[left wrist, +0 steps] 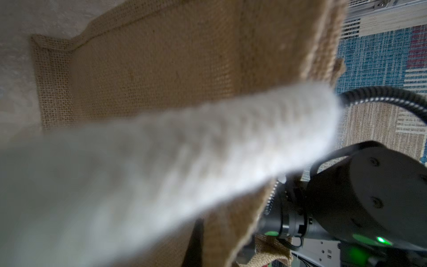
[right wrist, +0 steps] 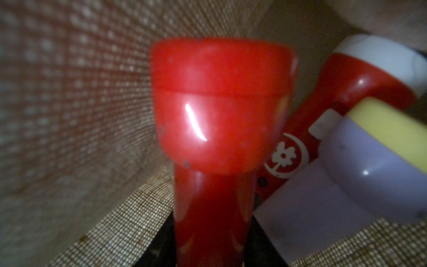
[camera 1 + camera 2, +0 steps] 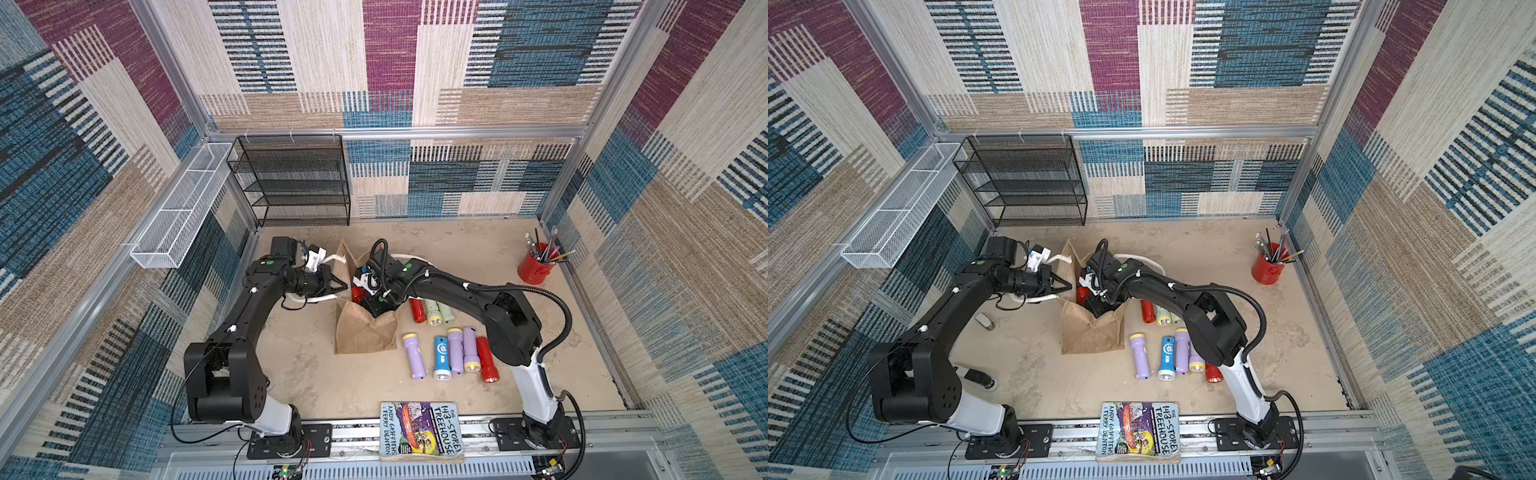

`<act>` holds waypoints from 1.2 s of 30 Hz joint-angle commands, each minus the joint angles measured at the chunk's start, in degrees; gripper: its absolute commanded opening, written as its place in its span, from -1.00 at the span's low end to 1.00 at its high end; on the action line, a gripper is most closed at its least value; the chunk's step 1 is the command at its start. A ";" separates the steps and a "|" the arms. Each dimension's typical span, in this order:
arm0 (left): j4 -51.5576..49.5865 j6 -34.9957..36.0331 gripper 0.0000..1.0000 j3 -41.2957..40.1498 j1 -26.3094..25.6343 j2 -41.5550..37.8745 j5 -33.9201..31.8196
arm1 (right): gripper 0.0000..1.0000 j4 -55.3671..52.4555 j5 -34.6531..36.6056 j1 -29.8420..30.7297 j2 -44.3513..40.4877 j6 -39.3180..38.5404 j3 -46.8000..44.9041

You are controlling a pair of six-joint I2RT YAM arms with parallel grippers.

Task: Put the flashlights into the tote bags
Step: Place the flashlight in the canvas bag.

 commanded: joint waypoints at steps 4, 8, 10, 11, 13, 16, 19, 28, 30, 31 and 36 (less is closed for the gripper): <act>-0.24 0.74 -0.95 -0.12 0.12 0.01 0.04 | 0.14 -1.85 0.59 0.11 0.84 -0.81 -0.37; -0.27 0.80 -0.94 -0.13 0.08 -0.02 0.05 | 0.33 -2.36 0.58 0.03 0.19 -1.81 0.91; -0.19 0.74 -0.95 -0.13 0.09 -0.03 0.14 | 0.34 -2.83 1.04 -0.02 -0.21 -2.14 1.89; -0.19 0.74 -0.94 -0.13 0.08 -0.01 0.14 | 0.35 -3.40 1.37 -0.03 -0.42 -2.27 2.68; -0.20 0.74 -0.95 -0.13 0.08 -0.03 0.15 | 0.35 -4.50 1.25 -0.11 -0.63 -2.60 4.23; -0.25 0.74 -0.94 -0.05 0.08 -0.01 0.31 | 0.36 -5.82 0.72 -0.07 -1.49 -3.21 6.68; -0.26 0.78 -0.94 -0.04 0.08 0.09 0.42 | 0.38 -6.76 0.86 -0.13 -3.02 -3.44 9.26; 0.44 0.17 -0.95 -0.25 0.10 0.12 1.22 | 0.41 -4.40 8.33 -1.06 -10.46 -2.22 12.77; 0.70 -0.04 -0.95 -0.40 0.14 -0.12 1.01 | 0.42 -1.40 9.46 -1.68 -13.34 -0.95 10.37; 0.79 -0.13 -0.95 -0.43 0.08 -0.17 1.01 | 0.42 -0.32 9.34 -2.06 -14.53 -0.31 9.22; 0.85 -0.22 -0.95 -0.51 0.08 0.00 0.99 | 0.40 5.93 9.56 -5.81 -23.74 4.03 0.77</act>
